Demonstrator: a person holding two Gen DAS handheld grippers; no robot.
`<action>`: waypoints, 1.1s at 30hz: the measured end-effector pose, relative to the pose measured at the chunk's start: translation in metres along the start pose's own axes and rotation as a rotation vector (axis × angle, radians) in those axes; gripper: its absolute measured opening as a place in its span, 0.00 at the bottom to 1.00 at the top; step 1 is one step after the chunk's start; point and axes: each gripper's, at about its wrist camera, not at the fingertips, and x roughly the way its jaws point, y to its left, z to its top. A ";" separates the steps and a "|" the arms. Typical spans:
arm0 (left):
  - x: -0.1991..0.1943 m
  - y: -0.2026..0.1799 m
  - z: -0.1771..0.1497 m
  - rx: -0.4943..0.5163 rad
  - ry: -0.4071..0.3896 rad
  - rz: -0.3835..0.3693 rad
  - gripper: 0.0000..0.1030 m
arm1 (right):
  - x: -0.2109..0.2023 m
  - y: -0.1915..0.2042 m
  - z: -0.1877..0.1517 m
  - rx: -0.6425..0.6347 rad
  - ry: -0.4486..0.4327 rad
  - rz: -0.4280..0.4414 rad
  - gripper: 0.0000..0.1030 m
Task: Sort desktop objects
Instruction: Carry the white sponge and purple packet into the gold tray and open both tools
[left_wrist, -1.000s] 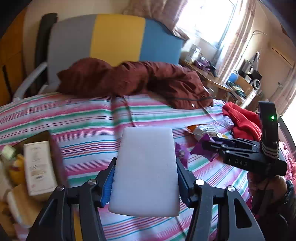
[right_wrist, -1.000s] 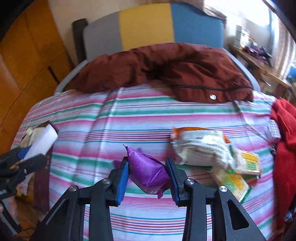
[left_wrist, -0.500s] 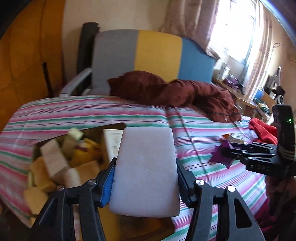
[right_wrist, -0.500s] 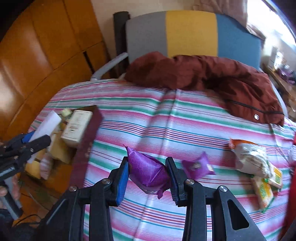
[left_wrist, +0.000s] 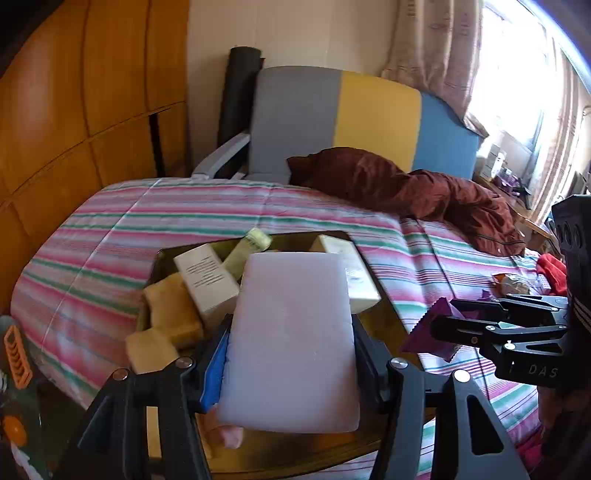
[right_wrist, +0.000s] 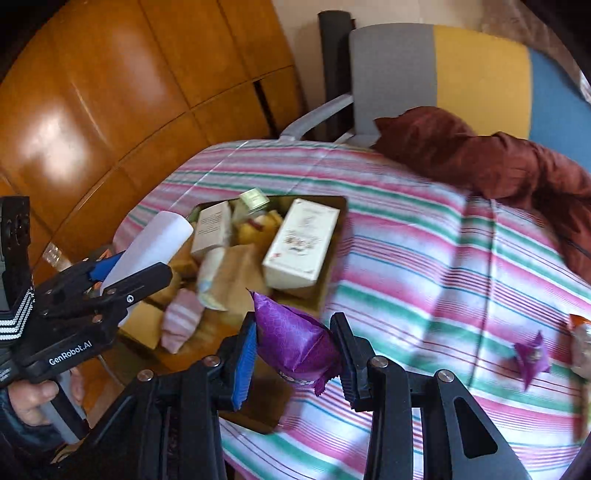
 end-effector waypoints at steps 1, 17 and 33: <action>0.000 0.003 -0.002 -0.004 0.001 0.006 0.57 | 0.001 0.003 0.000 -0.003 0.005 0.006 0.38; 0.018 0.036 -0.036 -0.102 0.080 0.027 0.57 | 0.033 0.032 0.001 -0.029 0.061 -0.006 0.39; 0.028 0.044 -0.047 -0.161 0.137 0.006 0.58 | 0.055 0.046 -0.005 -0.042 0.109 0.030 0.41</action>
